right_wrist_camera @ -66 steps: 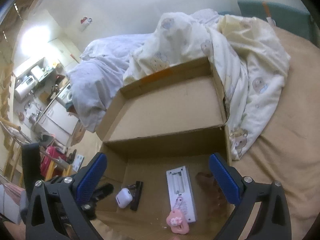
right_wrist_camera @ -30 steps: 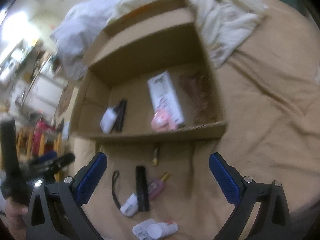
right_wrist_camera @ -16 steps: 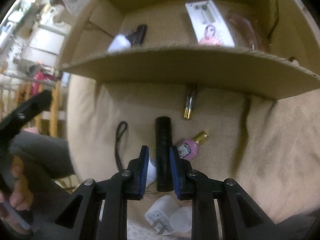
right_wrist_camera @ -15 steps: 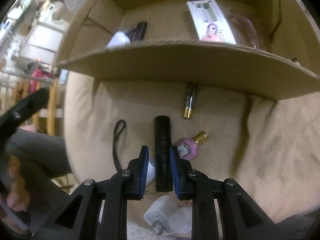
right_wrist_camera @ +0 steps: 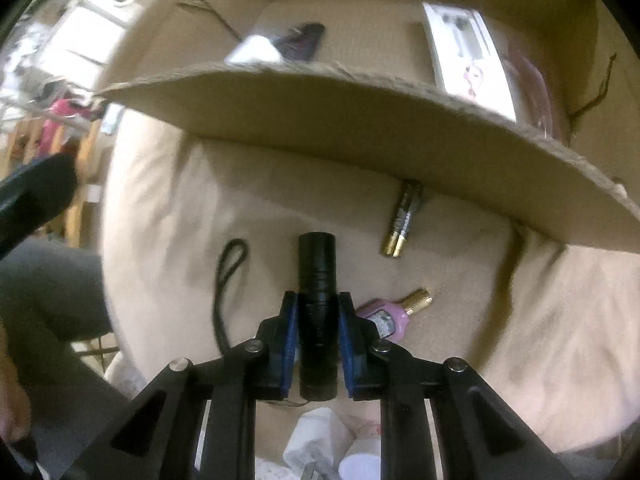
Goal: Organize rigid objects
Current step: 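Grasp the black flashlight with the right tool while the left tool grasps the white pill bottle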
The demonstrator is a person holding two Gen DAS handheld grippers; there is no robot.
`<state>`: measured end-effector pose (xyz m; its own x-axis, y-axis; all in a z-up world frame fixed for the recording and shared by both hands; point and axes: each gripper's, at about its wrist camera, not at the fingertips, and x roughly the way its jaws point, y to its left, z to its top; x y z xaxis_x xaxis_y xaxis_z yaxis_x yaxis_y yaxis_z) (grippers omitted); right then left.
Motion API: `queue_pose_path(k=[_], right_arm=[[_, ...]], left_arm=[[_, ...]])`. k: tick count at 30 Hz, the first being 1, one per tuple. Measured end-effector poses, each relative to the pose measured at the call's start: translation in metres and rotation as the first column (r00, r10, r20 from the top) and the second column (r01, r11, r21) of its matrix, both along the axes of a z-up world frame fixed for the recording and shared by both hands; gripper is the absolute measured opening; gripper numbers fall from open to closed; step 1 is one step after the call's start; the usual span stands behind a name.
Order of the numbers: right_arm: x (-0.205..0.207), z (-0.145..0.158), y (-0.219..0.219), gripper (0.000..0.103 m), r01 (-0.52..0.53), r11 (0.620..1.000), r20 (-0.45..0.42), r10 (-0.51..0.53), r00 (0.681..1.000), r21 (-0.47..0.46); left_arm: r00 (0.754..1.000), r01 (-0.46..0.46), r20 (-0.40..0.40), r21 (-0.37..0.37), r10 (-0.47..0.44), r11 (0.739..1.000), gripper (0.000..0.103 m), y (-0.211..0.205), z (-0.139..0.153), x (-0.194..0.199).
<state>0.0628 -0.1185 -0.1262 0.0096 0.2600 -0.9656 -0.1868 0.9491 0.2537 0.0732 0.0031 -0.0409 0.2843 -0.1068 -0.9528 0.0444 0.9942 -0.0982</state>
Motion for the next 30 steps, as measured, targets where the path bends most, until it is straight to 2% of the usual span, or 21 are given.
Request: queue_pose_path(k=[3,5,12,14,18,20,21,23,25,27,30], right_arm=[[-0.008,0.022,-0.012,0.021,0.007,0.999,0.074,-0.01,0.997,0.041],[-0.017,0.042,-0.03,0.021,0.044,0.992,0.129,-0.059,0.99,0.116],[-0.032,0.105,-0.074,0.021,0.096,0.96,0.295,-0.175,0.939,0.263],[-0.032,0.122,-0.092,0.021,0.113,0.956,0.343,-0.206,0.916,0.272],[-0.03,0.143,-0.114,0.021,0.155,0.966,0.462,-0.236,0.855,0.208],[-0.035,0.146,-0.129,0.021,0.213,0.954,0.516,-0.294,0.804,0.211],[-0.035,0.145,-0.135,0.021,0.238,0.942,0.516,-0.329,0.791,0.236],[-0.033,0.14,-0.14,0.021,0.254,0.933,0.5,-0.353,0.791,0.256],[-0.026,0.131,-0.134,0.021,0.255,0.941,0.485,-0.333,0.809,0.221],[-0.021,0.124,-0.128,0.02,0.249,0.948,0.477,-0.316,0.82,0.199],[-0.02,0.118,-0.121,0.02,0.26,0.955,0.489,-0.296,0.821,0.141]], left_arm=[[1.0,0.001,0.0,0.003,-0.001,1.0,0.102,-0.002,0.0,0.0],[1.0,0.001,-0.003,-0.013,-0.001,1.0,0.102,-0.004,0.0,0.0],[0.996,0.079,-0.033,-0.023,-0.08,0.997,0.102,-0.021,-0.008,-0.006],[0.993,0.101,-0.051,-0.022,-0.102,0.995,0.102,-0.025,-0.012,-0.008],[0.98,0.168,-0.112,-0.004,-0.167,0.986,0.101,-0.039,-0.028,-0.016],[0.971,0.206,-0.129,0.009,-0.204,0.978,0.101,-0.047,-0.035,-0.02],[0.965,0.229,-0.135,0.018,-0.224,0.973,0.1,-0.052,-0.038,-0.022],[0.951,0.273,-0.156,0.032,-0.265,0.961,0.096,-0.063,-0.046,-0.028],[0.934,0.316,-0.189,0.039,-0.303,0.948,0.093,-0.073,-0.056,-0.035],[0.907,0.374,-0.231,0.055,-0.353,0.926,0.093,-0.085,-0.068,-0.042],[0.873,0.45,-0.252,0.082,-0.419,0.889,0.093,-0.101,-0.079,-0.055]])
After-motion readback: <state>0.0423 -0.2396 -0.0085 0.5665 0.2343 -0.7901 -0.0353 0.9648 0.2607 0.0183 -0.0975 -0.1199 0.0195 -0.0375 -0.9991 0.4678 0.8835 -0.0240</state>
